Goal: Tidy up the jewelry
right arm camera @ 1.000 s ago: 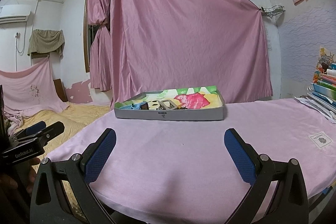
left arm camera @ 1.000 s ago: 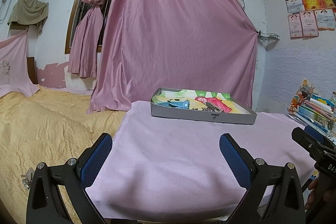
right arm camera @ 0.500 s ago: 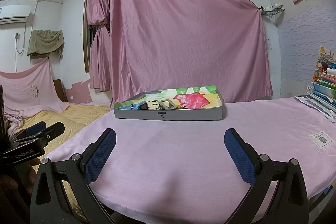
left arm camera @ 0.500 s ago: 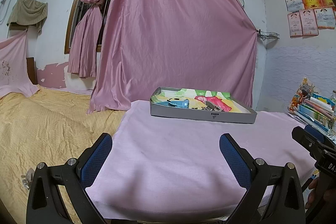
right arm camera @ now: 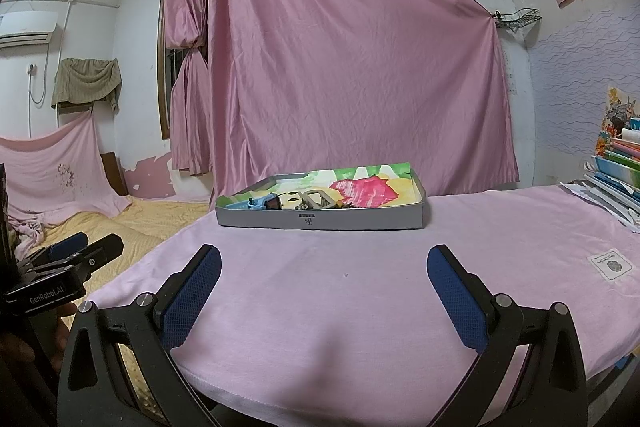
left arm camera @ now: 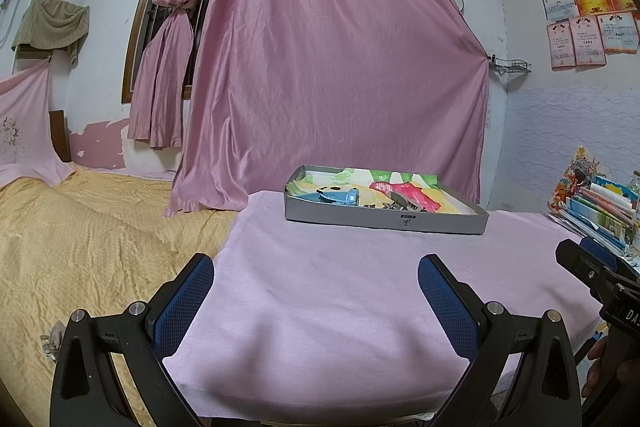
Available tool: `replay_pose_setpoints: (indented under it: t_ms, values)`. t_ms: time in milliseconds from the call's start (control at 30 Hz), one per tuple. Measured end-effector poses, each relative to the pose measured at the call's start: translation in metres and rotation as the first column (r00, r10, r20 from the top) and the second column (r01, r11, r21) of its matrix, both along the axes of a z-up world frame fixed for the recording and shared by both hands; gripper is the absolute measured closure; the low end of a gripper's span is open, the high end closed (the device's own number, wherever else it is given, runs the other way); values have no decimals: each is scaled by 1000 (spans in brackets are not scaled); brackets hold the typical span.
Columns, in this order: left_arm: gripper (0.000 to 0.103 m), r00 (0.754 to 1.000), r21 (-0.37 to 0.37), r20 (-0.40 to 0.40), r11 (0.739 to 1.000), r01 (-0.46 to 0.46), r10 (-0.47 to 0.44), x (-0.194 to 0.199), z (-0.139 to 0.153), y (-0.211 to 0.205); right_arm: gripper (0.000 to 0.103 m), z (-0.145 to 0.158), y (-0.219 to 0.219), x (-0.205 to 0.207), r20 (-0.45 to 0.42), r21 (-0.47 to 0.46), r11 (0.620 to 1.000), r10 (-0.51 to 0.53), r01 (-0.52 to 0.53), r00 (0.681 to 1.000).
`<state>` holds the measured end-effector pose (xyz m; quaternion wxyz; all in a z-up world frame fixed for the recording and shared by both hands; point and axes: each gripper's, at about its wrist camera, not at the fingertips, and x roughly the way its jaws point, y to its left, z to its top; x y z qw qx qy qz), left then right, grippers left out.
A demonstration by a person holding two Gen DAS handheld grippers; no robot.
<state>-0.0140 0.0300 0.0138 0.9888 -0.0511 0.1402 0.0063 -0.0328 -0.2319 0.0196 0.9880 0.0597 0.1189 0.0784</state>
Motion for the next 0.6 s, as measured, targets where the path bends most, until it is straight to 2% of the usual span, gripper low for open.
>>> replay_pose_setpoints:
  t_ms: [600]
  values:
    - [0, 1000, -1, -5, 1000, 0, 0, 1, -4, -2, 2, 0, -1, 0, 2, 1, 1000, -1, 1, 1000]
